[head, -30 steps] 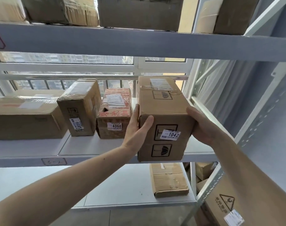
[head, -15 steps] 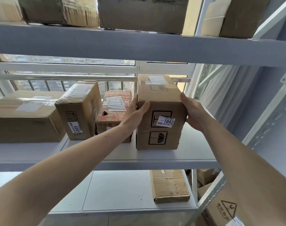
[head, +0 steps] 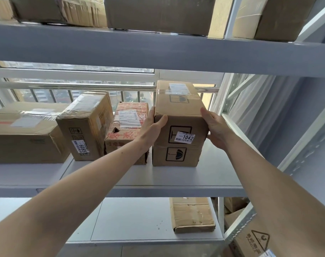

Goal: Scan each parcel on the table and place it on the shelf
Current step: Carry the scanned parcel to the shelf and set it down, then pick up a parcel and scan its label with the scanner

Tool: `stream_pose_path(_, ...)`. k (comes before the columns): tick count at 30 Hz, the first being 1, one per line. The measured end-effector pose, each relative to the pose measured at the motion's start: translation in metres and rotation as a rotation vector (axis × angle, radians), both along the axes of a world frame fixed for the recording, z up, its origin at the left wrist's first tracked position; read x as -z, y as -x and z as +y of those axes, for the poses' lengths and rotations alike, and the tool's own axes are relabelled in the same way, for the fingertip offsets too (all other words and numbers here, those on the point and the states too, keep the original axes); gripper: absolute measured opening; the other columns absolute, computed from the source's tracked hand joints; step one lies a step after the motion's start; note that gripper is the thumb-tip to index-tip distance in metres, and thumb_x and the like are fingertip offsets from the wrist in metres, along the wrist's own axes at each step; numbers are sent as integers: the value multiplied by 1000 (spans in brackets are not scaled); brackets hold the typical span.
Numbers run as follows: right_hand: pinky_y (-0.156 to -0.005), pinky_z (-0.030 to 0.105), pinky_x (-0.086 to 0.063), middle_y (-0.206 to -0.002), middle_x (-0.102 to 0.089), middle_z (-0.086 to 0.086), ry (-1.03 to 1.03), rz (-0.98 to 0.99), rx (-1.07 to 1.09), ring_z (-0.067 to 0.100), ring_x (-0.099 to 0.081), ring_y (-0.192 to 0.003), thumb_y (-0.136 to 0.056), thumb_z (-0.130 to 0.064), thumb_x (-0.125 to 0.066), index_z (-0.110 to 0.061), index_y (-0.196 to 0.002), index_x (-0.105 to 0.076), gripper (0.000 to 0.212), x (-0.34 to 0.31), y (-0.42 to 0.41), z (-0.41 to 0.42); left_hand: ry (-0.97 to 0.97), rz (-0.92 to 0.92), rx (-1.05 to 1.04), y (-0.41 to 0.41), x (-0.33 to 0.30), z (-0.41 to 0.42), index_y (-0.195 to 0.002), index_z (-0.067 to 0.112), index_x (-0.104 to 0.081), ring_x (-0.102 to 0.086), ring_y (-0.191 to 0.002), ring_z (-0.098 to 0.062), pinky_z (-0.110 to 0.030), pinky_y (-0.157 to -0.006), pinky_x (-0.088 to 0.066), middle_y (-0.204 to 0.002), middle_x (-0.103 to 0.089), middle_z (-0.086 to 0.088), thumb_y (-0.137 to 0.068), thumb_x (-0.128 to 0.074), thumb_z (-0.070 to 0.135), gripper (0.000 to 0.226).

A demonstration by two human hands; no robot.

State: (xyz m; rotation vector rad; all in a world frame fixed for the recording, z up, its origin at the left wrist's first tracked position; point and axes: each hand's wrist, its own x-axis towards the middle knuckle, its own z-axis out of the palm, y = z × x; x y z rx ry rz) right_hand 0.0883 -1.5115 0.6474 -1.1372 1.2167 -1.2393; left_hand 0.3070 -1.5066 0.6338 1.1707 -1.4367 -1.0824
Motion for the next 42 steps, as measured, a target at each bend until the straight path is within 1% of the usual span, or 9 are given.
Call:
stream_pose_path(6,-72,32,-52,-111,-70,-2,1,10,65,12,-65,-97,-87,-55,-64,-17,-128,-59,56,0,-3,5,4,22,-81,8,3,7,-156,30,-21,-35,-142,-19,-49,-119,-26,-154,-40,5,-87,-54,52,80)
stream_pose_path(9,-86,38,-53,-117,-69,-1,-14,19,68,16,-64,-107,-78,-65,-66,-15,-131,-57,73,2,-1,7,19,34,-146,13,3,13,-157,26,-18,-27,-146,-19,-48,-121,-20,-159,-31,3,-92,-51,46,76)
stream_pose_path(12,-104,48,-40,-129,-63,-4,-38,62,56,19,-54,-124,-61,-79,-67,-20,-133,-55,94,2,3,16,36,60,-195,17,3,21,-158,24,-12,-20,-149,-18,-43,-123,-14,-163,-23,4,-97,-48,43,74)
stream_pose_path(17,-103,47,-38,-144,-48,2,-58,93,131,22,-47,-124,-82,-70,-57,-24,-133,-48,70,10,15,46,82,69,-314,33,8,45,-158,28,-3,-4,-152,-13,-37,-121,-6,-166,-5,9,-98,-53,42,79)
stream_pose_path(23,-112,51,-37,-154,-40,-2,-59,154,258,25,-44,-137,-84,-73,-50,-31,-147,-37,77,19,24,104,38,71,-357,52,10,87,-158,18,4,10,-151,-12,-34,-122,6,-165,10,5,-99,-49,46,84)
stream_pose_path(30,-104,49,-45,-133,-56,1,-91,48,466,24,-54,-123,-95,-57,-52,-18,-136,-50,56,43,37,206,-24,117,-163,86,23,171,-158,14,-7,-4,-151,-15,-28,-118,-9,-165,0,4,-99,-52,38,78)
stream_pose_path(35,-91,42,-47,-109,-60,1,-142,9,628,23,-57,-107,-100,-47,-51,-15,-113,-59,36,63,61,305,-133,160,71,135,40,237,-158,20,-10,-14,-150,-17,-38,-122,-17,-164,-7,7,-100,-48,41,72)
stream_pose_path(39,-86,39,-49,-120,-61,2,-197,-3,799,23,-60,-112,-100,-50,-49,-13,-127,-56,46,76,92,388,-170,135,255,182,52,291,-158,26,-14,-17,-150,-16,-40,-123,-15,-164,-16,7,-100,-49,45,70)
stream_pose_path(42,-75,34,-46,-114,-62,-2,-222,-35,940,18,-61,-102,-99,-49,-49,-18,-114,-58,35,82,116,450,-198,143,418,213,58,331,-157,28,-16,-18,-150,-12,-39,-122,-18,-163,-18,9,-99,-50,45,70)
